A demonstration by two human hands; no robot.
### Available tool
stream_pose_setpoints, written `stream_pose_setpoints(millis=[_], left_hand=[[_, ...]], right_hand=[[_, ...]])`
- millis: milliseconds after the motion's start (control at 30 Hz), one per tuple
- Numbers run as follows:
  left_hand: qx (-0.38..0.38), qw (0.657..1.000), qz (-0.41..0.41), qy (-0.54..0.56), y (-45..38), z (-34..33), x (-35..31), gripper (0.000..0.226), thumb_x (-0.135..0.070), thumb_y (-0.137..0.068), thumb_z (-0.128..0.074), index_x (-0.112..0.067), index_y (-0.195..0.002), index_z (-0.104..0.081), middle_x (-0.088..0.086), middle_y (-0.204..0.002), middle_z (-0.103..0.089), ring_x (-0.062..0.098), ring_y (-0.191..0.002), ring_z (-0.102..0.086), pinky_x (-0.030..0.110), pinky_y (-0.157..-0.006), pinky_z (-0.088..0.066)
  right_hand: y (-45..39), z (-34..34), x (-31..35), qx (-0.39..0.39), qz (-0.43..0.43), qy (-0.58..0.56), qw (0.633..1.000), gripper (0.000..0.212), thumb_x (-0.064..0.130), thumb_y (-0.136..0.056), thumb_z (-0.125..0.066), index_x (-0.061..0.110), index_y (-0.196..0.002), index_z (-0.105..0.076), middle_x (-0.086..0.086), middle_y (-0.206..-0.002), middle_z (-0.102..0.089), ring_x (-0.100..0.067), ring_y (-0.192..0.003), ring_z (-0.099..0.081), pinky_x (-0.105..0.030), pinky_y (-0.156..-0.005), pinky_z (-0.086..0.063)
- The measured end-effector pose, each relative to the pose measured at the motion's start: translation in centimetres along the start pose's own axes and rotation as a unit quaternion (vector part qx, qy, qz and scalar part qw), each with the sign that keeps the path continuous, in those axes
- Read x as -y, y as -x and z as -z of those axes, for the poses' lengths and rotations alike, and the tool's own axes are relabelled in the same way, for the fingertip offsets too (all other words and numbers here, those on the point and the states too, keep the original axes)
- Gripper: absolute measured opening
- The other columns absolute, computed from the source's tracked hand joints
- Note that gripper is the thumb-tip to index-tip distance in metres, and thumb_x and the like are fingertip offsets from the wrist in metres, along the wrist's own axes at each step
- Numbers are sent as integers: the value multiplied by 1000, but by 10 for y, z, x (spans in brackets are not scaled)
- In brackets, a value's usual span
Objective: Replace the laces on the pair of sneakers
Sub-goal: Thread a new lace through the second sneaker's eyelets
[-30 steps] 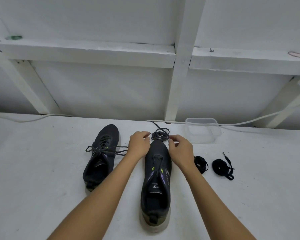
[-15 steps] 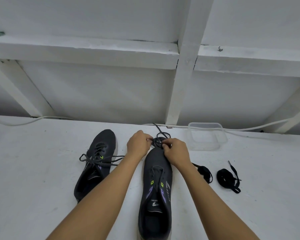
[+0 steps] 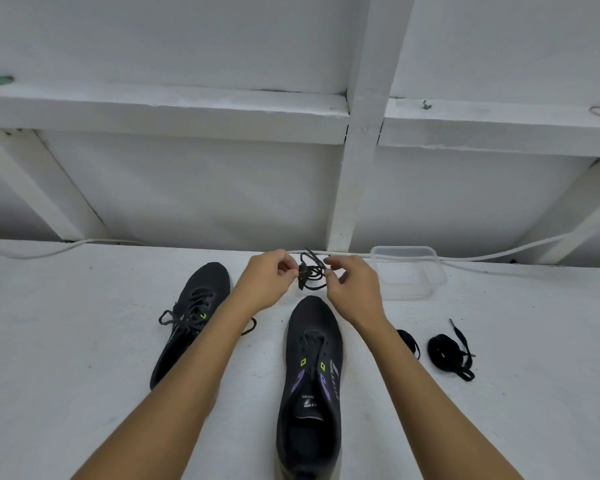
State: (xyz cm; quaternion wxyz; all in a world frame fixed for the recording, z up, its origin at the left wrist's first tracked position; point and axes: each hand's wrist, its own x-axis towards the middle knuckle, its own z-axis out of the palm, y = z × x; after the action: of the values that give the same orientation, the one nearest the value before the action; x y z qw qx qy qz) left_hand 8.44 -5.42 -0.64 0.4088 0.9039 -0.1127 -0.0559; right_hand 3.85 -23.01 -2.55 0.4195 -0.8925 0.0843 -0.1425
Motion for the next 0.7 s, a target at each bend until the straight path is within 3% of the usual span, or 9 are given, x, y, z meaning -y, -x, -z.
stream_pose_setpoints(millis=[100, 200, 333, 400, 500, 600, 700], left_hand=[[-5, 999, -41, -2, 13, 20, -13, 20, -17, -91, -67, -30, -87, -53, -5, -89, -69, 11, -81, -62, 9, -64, -42], [-8, 997, -71, 7, 23, 33, -21, 23, -20, -90, -69, -32, -84, -51, -9, -88, -69, 6, -82, -61, 11, -63, -43], [-24, 993, -87, 72, 31, 40, -25, 20, -23, -90, -71, -30, -83, -54, -11, -82, -69, 3, -82, -64, 8, -65, -44], [-22, 988, -75, 134, 33, 39, -26, 14, -23, -92, -69, -29, -86, -58, -12, -85, -70, 5, -84, -66, 15, -75, -50], [-12, 979, -47, 197, 38, 35, -26, 21, -12, -99, -54, -31, -100, -63, -14, -100, -72, 4, -99, -65, 33, -94, -52], [66, 987, -69, 128, 47, 28, -30, 38, -10, -100, -50, -42, -115, -63, -20, -121, -65, -3, -119, -55, 22, -100, -42], [124, 980, -106, 114, 53, 16, -38, 19, -31, -102, -57, -34, -115, -69, -18, -119, -67, -2, -114, -57, 17, -92, -42]], right_hand=[[2, 8, 22, 63, 67, -20, 996, 32, 15, -91, -67, 25, -121, -73, 6, -106, -65, -7, -79, -60, -19, -81, -48], [6, 12, 35, 123, 91, -6, 988, 28, 25, -91, -70, 32, -118, -74, 15, -97, -61, -2, -80, -59, -13, -76, -43], [12, 14, 43, 102, 71, 6, 992, 14, 32, -94, -70, 27, -103, -79, 12, -90, -56, -2, -76, -55, -16, -70, -37], [16, 19, 50, 89, 63, -3, 994, 14, 34, -95, -69, 27, -101, -80, 5, -86, -59, -7, -76, -57, -19, -69, -39], [25, 35, 65, 130, 29, -146, 980, 13, 34, -95, -67, 29, -88, -77, 0, -74, -70, -9, -62, -58, -23, -63, -46], [30, 57, 76, 169, -16, -311, 935, 15, 30, -89, -66, 20, -86, -77, -2, -78, -73, -12, -59, -56, -20, -51, -43], [29, 75, 83, 200, -81, -432, 876, 39, 50, -89, -64, 16, -77, -77, -9, -73, -69, -16, -56, -56, -22, -47, -40]])
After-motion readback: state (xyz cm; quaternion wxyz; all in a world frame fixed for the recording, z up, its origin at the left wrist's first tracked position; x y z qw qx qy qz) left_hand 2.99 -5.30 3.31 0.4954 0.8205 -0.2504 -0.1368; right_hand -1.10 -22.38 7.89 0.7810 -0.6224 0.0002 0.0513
